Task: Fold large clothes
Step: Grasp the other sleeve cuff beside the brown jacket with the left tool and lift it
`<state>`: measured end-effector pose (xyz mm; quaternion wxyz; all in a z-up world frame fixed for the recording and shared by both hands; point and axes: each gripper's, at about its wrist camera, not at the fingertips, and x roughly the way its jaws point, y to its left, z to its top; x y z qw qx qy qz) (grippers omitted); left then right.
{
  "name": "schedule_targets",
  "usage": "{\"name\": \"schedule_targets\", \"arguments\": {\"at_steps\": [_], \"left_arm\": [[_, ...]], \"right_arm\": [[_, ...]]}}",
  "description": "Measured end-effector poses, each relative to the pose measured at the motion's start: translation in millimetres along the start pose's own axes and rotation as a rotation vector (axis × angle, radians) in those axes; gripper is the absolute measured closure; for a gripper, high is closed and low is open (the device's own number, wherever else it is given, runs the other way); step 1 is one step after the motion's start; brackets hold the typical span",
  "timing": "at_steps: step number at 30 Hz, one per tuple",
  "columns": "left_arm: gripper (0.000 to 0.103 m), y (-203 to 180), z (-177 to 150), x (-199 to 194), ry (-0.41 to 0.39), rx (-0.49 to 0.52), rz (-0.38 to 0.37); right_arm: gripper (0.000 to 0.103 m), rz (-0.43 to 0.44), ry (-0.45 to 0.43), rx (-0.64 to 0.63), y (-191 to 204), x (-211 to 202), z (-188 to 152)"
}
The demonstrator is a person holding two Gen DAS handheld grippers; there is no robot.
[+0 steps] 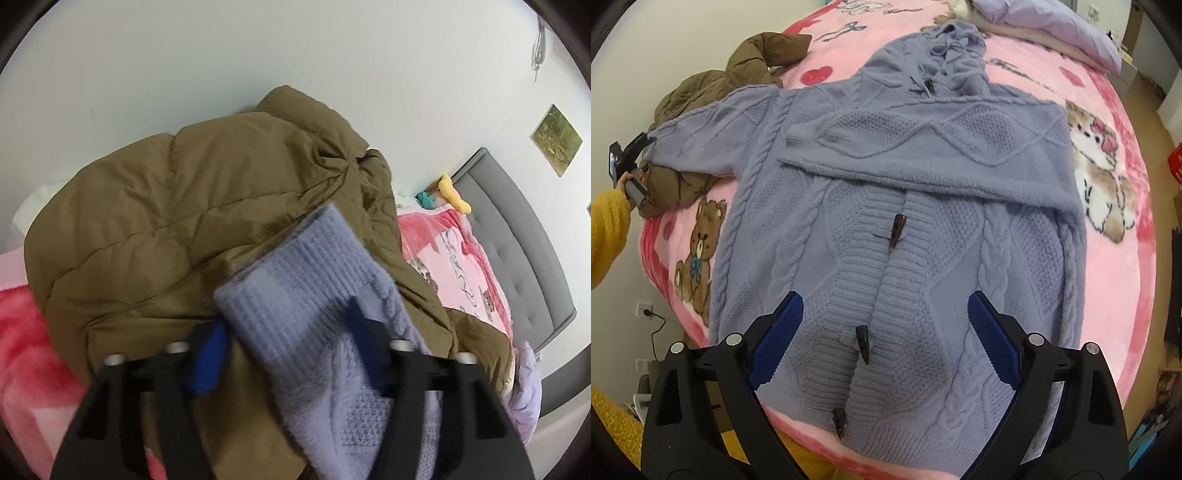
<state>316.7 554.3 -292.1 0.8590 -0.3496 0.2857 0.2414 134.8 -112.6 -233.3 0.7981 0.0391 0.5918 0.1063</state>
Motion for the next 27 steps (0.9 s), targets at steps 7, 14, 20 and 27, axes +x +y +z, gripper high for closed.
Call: {"name": "schedule_targets", "arguments": {"at_steps": [7, 14, 20, 27], "left_arm": [[0.090, 12.4, -3.1, -20.8, -0.068, -0.058, -0.005], [0.090, -24.6, -12.4, -68.0, -0.186, 0.034, -0.006], [0.090, -108.3, -34.3, -115.0, -0.146, 0.123, -0.238], [0.090, -277.2, -115.5, -154.0, -0.003, 0.321, -0.466]], "right_arm": [[0.016, 0.004, 0.005, -0.011, 4.2, 0.5, -0.8], [0.016, 0.022, 0.012, 0.031, -0.3, 0.6, -4.2], [0.016, -0.011, -0.018, 0.037, -8.1, -4.1, -11.2], [0.016, -0.025, -0.050, 0.181, -53.2, -16.7, -31.0]]}}
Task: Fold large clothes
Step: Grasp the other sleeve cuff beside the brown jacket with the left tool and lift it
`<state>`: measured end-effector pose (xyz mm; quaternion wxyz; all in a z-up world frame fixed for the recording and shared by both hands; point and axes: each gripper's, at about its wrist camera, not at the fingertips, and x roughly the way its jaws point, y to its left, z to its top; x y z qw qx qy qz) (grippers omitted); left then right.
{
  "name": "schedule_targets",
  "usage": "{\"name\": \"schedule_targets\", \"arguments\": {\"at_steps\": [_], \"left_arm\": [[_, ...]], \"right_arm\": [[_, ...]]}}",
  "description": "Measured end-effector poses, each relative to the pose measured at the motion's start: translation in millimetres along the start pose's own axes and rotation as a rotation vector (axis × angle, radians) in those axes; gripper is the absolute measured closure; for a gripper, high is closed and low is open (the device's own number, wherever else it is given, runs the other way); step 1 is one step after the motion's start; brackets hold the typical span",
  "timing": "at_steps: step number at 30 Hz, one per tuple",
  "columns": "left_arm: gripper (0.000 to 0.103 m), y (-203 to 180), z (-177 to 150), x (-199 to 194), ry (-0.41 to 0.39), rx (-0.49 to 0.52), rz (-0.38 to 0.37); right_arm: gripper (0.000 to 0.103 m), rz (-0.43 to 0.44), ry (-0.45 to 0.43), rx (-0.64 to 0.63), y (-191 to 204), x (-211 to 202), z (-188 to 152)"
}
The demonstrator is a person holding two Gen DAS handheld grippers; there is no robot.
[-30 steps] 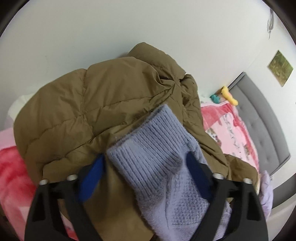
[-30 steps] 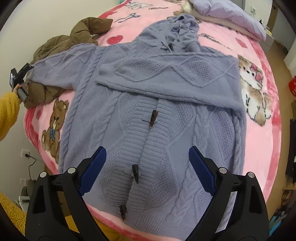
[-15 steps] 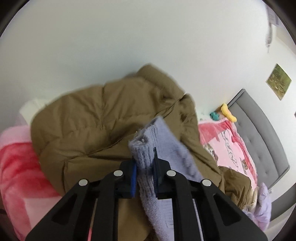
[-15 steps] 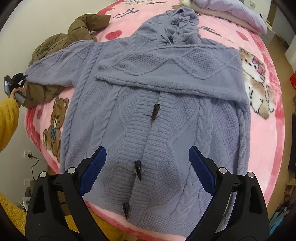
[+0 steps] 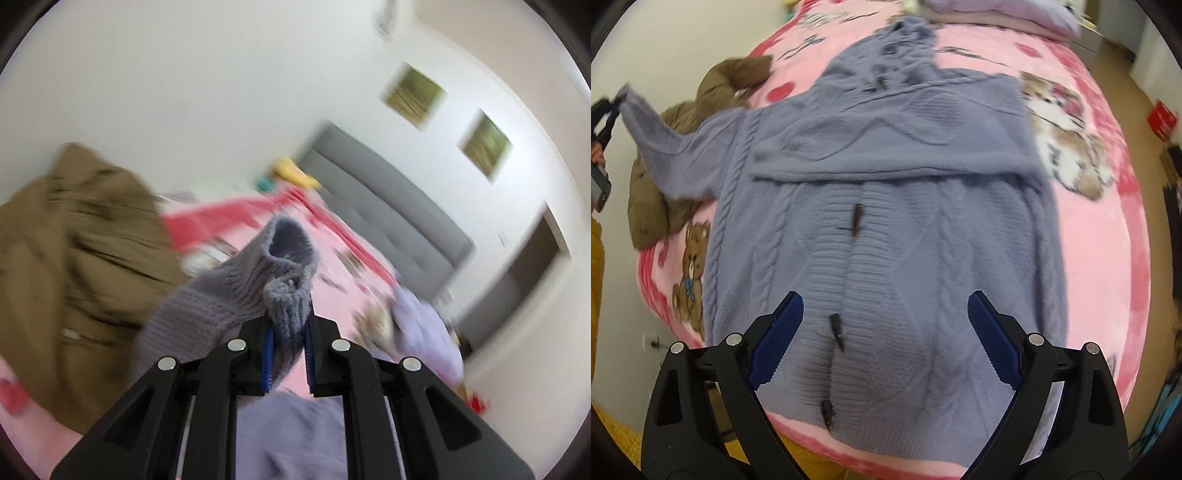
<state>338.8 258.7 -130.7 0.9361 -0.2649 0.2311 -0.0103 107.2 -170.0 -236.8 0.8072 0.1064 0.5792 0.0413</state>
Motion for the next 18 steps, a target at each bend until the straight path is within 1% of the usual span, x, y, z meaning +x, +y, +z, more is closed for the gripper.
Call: {"name": "schedule_targets", "arguments": {"at_steps": [2, 3, 6, 8, 9, 10, 11, 12, 13, 15, 16, 17, 18], "left_arm": [[0.090, -48.8, -20.4, 14.7, 0.024, 0.054, -0.073], [0.090, -80.4, -36.6, 26.6, 0.035, 0.080, -0.119], [0.090, -140.6, -82.4, 63.4, 0.104, 0.114, -0.180], [0.090, -176.5, -126.1, 89.2, 0.154, 0.136, -0.216], [0.090, -189.7, -148.2, 101.5, 0.171, 0.156, -0.220], [0.090, -206.2, -177.3, 115.6, 0.199, 0.187, -0.218], [0.090, -219.0, -203.6, 128.0, 0.232, 0.218, -0.217], [0.090, -227.6, -227.4, 139.9, 0.282, 0.234, -0.218], [0.090, -232.8, -257.4, 154.0, 0.364, 0.210, -0.228], [0.090, -235.9, -304.3, 175.2, 0.473, 0.154, -0.232], [0.090, -236.5, -324.0, 182.1, 0.511, 0.161, -0.223], [0.090, -240.1, -346.8, 188.0, 0.543, 0.199, -0.206], [0.090, -239.8, -361.1, 193.2, 0.563, 0.230, -0.191]], "right_arm": [[0.016, 0.001, -0.007, 0.049, -21.3, -3.8, -6.4], [0.016, 0.003, -0.008, 0.068, -30.5, -4.2, -9.3], [0.016, -0.001, -0.005, 0.115, -61.4, -1.7, -17.7], [0.016, -0.017, -0.009, 0.139, -84.1, 0.3, -25.4], [0.016, -0.027, -0.013, 0.148, -94.2, 0.7, -29.0], [0.016, -0.047, -0.013, 0.159, -104.5, 1.5, -32.3], [0.016, -0.068, -0.011, 0.184, -118.3, 1.8, -37.1], [0.016, -0.074, -0.010, 0.205, -128.4, 1.9, -40.5], [0.016, -0.081, -0.013, 0.236, -141.9, 1.1, -45.2], [0.016, -0.089, -0.013, 0.262, -160.8, 2.7, -51.3], [0.016, -0.104, -0.011, 0.268, -168.3, 4.2, -53.1], [0.016, -0.112, -0.010, 0.271, -174.0, 5.4, -54.4], [0.016, -0.119, -0.014, 0.276, -180.0, 6.0, -55.0]]}}
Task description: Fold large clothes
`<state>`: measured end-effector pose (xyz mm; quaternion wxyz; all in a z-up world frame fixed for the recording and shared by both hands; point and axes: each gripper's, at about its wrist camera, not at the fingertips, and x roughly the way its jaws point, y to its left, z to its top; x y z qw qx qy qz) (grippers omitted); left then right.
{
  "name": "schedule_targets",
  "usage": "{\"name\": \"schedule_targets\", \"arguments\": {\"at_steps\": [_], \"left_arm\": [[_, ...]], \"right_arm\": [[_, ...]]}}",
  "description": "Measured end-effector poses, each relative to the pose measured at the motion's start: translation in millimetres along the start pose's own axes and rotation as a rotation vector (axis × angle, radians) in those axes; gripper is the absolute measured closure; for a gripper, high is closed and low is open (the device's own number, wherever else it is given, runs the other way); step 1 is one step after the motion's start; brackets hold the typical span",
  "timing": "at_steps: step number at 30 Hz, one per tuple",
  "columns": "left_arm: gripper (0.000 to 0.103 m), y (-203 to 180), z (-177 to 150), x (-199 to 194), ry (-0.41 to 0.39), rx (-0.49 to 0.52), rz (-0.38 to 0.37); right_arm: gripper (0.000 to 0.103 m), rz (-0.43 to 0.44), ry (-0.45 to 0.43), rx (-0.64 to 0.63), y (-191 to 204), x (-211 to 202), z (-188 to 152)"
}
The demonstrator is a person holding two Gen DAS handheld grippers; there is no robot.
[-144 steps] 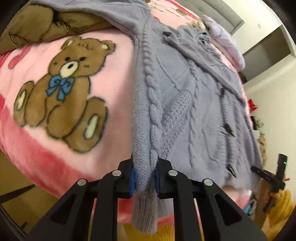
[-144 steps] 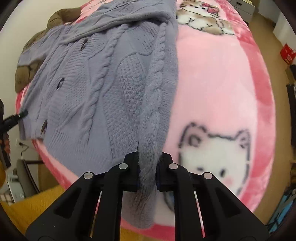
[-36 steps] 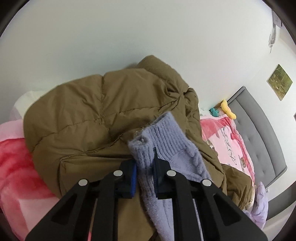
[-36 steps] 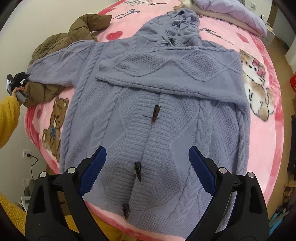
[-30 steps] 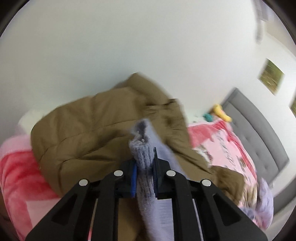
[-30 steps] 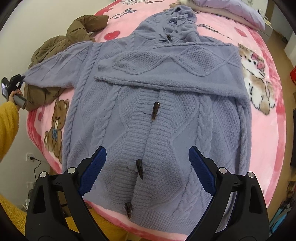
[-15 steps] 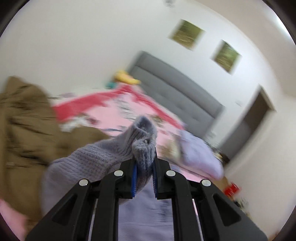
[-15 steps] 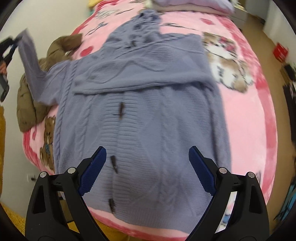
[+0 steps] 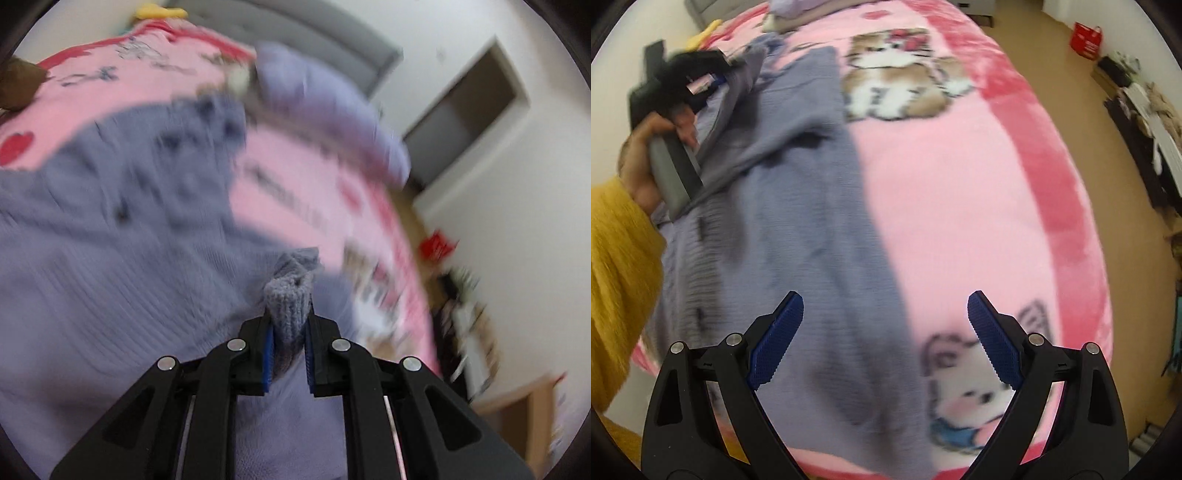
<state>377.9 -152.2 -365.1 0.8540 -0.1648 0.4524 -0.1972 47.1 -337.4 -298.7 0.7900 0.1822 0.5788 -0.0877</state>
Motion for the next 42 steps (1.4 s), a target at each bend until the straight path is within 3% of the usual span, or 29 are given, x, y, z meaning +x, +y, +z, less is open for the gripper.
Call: {"name": "schedule_targets", "arguments": {"at_steps": [2, 3, 5, 6, 7, 10, 13, 16, 19, 22, 25, 28, 31, 36, 39, 42], "left_arm": [[0.082, -0.1, -20.3, 19.6, 0.030, 0.027, 0.027], [0.074, -1.6, -27.1, 23.3, 0.030, 0.036, 0.026], [0.047, -5.1, -32.8, 24.0, 0.012, 0.093, -0.030], [0.021, -8.2, -32.8, 21.2, 0.017, 0.138, -0.086], [0.005, -15.1, -35.2, 19.1, 0.031, 0.165, -0.117], [0.005, -17.1, -30.8, 3.5, 0.093, 0.229, -0.191], [0.005, 6.6, -15.5, -30.8, 0.136, 0.202, -0.225], [0.005, 61.9, -5.9, -83.0, 0.099, 0.102, -0.141], [0.005, 136.2, -2.2, -122.6, 0.083, 0.011, 0.024], [0.005, 195.2, -1.2, -140.8, 0.092, -0.064, 0.160], [0.005, 235.6, 0.5, -153.6, 0.059, -0.147, 0.202], [0.005, 249.3, 2.0, -154.1, 0.055, -0.141, 0.208], [0.005, 250.0, 0.2, -153.7, 0.062, -0.104, 0.219], [0.005, 247.1, -4.1, -135.7, 0.108, -0.036, 0.260], [0.005, 239.2, -8.7, -128.1, 0.133, 0.039, 0.302], [0.005, 237.9, -7.8, -136.0, 0.118, 0.019, 0.267]], "right_arm": [[0.016, -0.002, -0.019, 0.016, -8.1, 0.2, 3.0], [0.016, 0.001, -0.027, 0.025, -10.7, -0.1, 5.4], [0.016, 0.014, -0.049, 0.046, -14.7, -2.2, 10.5], [0.016, 0.024, -0.060, 0.052, -15.5, -2.9, 13.9], [0.016, 0.027, -0.073, 0.053, -15.4, -3.3, 18.5], [0.016, 0.049, -0.124, 0.039, -10.8, -7.6, 36.1], [0.016, 0.096, -0.193, -0.027, 2.8, -7.7, 59.6], [0.016, 0.233, -0.228, -0.170, 40.7, 6.9, 103.0], [0.016, 0.282, -0.248, -0.291, 86.9, 30.2, 143.4], [0.016, 0.272, -0.246, -0.344, 123.6, 55.6, 172.0], [0.017, 0.258, -0.239, -0.340, 146.8, 81.9, 196.2], [0.018, 0.243, -0.170, -0.322, 161.5, 110.4, 210.7], [0.025, 0.248, -0.124, -0.301, 167.1, 127.1, 213.8], [0.084, 0.266, -0.055, -0.250, 168.6, 141.9, 212.3], [0.091, 0.265, -0.080, -0.259, 170.5, 129.1, 210.1], [0.092, 0.247, -0.112, -0.318, 178.1, 107.0, 204.7]]}}
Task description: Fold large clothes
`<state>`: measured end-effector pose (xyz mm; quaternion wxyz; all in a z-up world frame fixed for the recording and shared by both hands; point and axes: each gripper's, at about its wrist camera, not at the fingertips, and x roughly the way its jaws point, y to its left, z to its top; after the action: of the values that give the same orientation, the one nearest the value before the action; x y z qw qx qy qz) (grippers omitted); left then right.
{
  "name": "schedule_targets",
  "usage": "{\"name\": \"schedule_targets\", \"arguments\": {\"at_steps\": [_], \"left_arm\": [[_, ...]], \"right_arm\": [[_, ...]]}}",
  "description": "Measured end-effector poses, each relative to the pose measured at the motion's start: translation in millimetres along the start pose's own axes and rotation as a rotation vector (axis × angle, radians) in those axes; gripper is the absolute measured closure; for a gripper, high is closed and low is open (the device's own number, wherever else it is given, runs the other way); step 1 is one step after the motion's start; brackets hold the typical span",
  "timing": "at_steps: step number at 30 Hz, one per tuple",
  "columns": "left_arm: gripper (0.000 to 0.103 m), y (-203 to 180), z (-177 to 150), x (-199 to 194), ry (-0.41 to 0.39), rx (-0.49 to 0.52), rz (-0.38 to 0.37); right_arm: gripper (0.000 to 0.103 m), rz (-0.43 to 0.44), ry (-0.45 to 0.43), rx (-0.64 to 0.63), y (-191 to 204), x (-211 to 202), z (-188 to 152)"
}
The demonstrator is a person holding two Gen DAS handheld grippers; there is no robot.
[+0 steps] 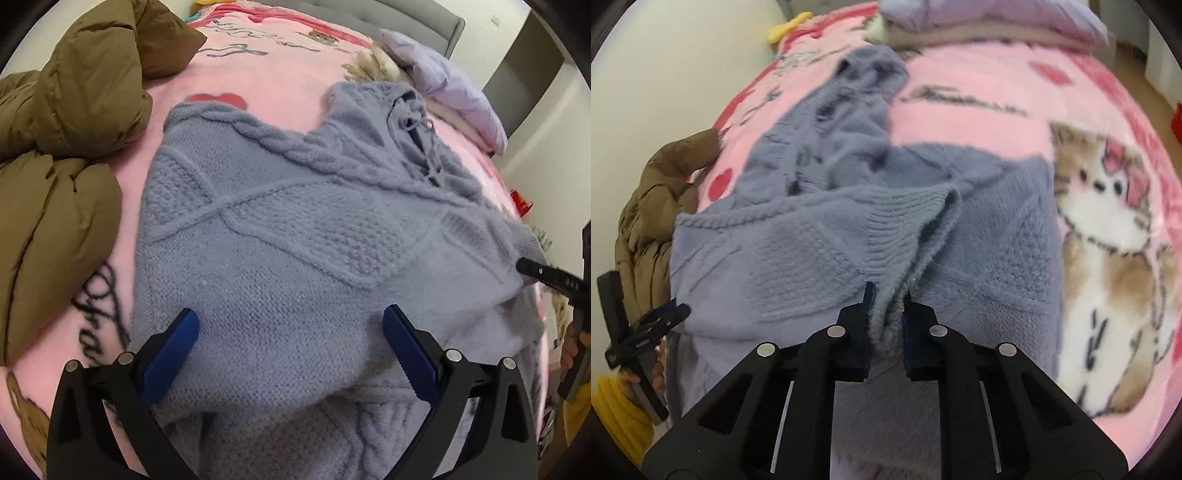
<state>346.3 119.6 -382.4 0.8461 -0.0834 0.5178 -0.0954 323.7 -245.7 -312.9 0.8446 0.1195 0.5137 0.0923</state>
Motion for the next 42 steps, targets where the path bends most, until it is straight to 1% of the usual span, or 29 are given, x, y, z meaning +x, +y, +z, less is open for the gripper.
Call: {"name": "schedule_targets", "arguments": {"at_steps": [1, 4, 7, 10, 13, 14, 16, 18, 23, 25, 27, 29, 30, 32, 34, 36, 37, 38, 39, 40, 41, 42], "left_arm": [[0.005, 2.0, -0.4, -2.8, -0.006, -0.012, -0.019], [0.005, 7.9, -2.8, -12.2, -0.012, -0.034, -0.078], [0.005, 8.6, -7.2, -16.5, 0.005, -0.004, -0.106], [0.005, 8.8, -11.5, -21.7, 0.018, 0.032, -0.133], [0.005, 9.1, -14.1, -15.8, 0.044, 0.047, -0.129], [0.005, 8.8, -15.1, -13.9, 0.050, 0.050, -0.124], [0.005, 6.0, -15.6, -7.2, 0.059, 0.060, -0.109], [0.005, 2.5, -16.7, -0.7, 0.067, 0.075, -0.086], [0.005, -2.5, -20.0, 6.5, 0.059, 0.112, -0.051], [0.005, -2.7, -19.6, 3.3, 0.050, 0.108, -0.048], [0.005, -2.0, -18.6, -3.1, 0.027, 0.095, -0.053], [0.005, -3.0, -15.5, -12.2, 0.011, 0.088, -0.061], [0.005, -4.1, -13.3, -17.2, 0.004, 0.091, -0.072], [0.005, -9.7, -4.6, -30.3, -0.018, 0.109, -0.104], [0.005, -15.1, 9.2, -40.2, -0.037, 0.121, -0.140], [0.005, -19.5, 31.1, -42.0, -0.038, 0.108, -0.188], [0.005, -22.0, 41.8, -40.0, -0.042, 0.100, -0.203], [0.005, -24.6, 56.9, -36.4, -0.046, 0.097, -0.212], [0.005, -27.5, 74.8, -30.5, -0.052, 0.097, -0.224], [0.005, -31.1, 90.1, -23.3, -0.047, 0.092, -0.224], [0.005, -33.3, 111.4, -9.8, -0.026, 0.081, -0.215], [0.005, -34.7, 124.1, 1.1, -0.006, 0.074, -0.204]], "right_arm": [[0.092, -0.009, -0.009, -0.026, 5.9, -10.5, -1.3], [0.092, 0.008, -0.030, -0.035, 9.1, -34.1, -5.1], [0.092, -0.023, -0.020, -0.032, 3.5, -49.6, -18.1], [0.092, -0.020, -0.010, 0.021, -10.0, -52.6, -29.7], [0.092, -0.036, 0.027, 0.056, -20.6, -35.9, -37.0], [0.092, -0.047, 0.046, 0.071, -23.9, -24.7, -38.9], [0.091, -0.084, 0.094, 0.090, -30.8, -1.7, -42.1], [0.091, -0.100, 0.116, 0.128, -36.5, 10.8, -44.8], [0.089, -0.134, 0.127, 0.115, -35.5, 16.7, -45.6], [0.084, -0.109, 0.125, 0.116, -36.3, 12.9, -43.6], [0.071, -0.073, 0.110, 0.125, -38.9, 4.9, -42.8], [0.059, -0.036, 0.071, 0.120, -38.1, -10.9, -42.4], [0.058, -0.023, 0.042, 0.109, -37.0, -20.5, -42.7], [0.056, -0.003, -0.002, 0.080, -34.3, -34.6, -41.7], [0.055, -0.001, -0.038, 0.050, -32.2, -44.1, -40.2], [0.055, 0.029, -0.076, 0.046, -33.6, -50.6, -31.2], [0.055, 0.049, -0.108, 0.050, -35.1, -53.3, -21.0], [0.052, 0.065, -0.125, 0.051, -36.8, -54.2, -11.5], [0.048, 0.091, -0.150, 0.056, -38.3, -53.9, 2.8], [0.047, 0.110, -0.164, 0.059, -38.9, -50.3, 20.2], [0.046, 0.123, -0.170, 0.059, -38.8, -46.0, 34.8], [0.046, 0.138, -0.182, 0.059, -38.3, -38.9, 52.0]]}}
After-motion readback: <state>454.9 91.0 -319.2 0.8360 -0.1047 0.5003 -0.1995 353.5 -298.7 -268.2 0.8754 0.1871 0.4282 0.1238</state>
